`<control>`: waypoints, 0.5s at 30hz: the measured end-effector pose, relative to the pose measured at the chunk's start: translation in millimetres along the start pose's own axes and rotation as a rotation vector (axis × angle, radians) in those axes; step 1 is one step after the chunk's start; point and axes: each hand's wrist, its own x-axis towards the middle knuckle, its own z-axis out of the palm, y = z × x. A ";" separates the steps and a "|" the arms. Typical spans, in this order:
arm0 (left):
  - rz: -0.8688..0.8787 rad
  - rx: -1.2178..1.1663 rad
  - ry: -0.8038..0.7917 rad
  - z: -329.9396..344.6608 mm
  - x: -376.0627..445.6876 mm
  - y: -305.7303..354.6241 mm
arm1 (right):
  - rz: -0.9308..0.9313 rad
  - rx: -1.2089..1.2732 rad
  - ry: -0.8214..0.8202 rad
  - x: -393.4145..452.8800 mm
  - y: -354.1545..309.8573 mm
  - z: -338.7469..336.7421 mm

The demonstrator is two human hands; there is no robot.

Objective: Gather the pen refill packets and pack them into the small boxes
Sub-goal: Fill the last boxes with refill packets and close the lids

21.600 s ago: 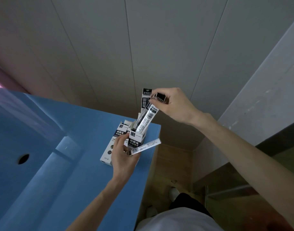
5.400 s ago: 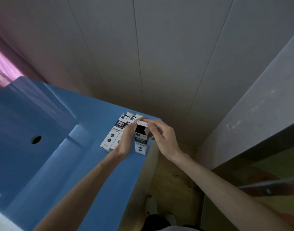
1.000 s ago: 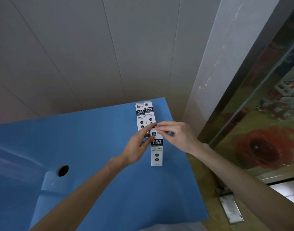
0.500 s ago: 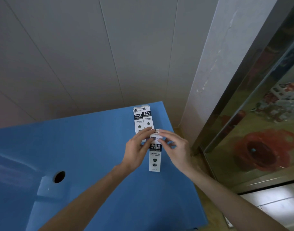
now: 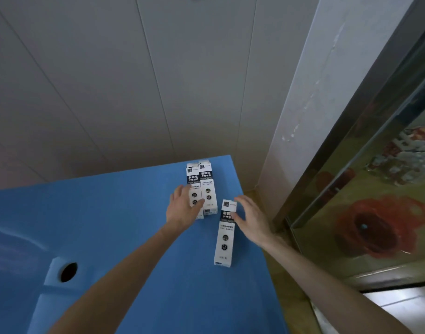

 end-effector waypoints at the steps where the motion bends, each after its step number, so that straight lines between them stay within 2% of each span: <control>1: -0.034 0.008 -0.032 -1.3 6.3 -0.2 | 0.004 -0.007 -0.002 9.5 -3.0 -2.0; 6: -0.235 -0.164 -0.144 -2.7 39.6 0.8 | 0.068 0.098 -0.094 72.4 -30.4 -6.2; 11: -0.270 -0.390 -0.195 -4.6 63.4 3.6 | 0.065 -0.206 -0.238 126.1 -47.2 6.4; 15: -0.336 -0.619 -0.141 -10.5 71.1 20.3 | 0.069 -0.127 -0.226 137.1 -50.9 21.3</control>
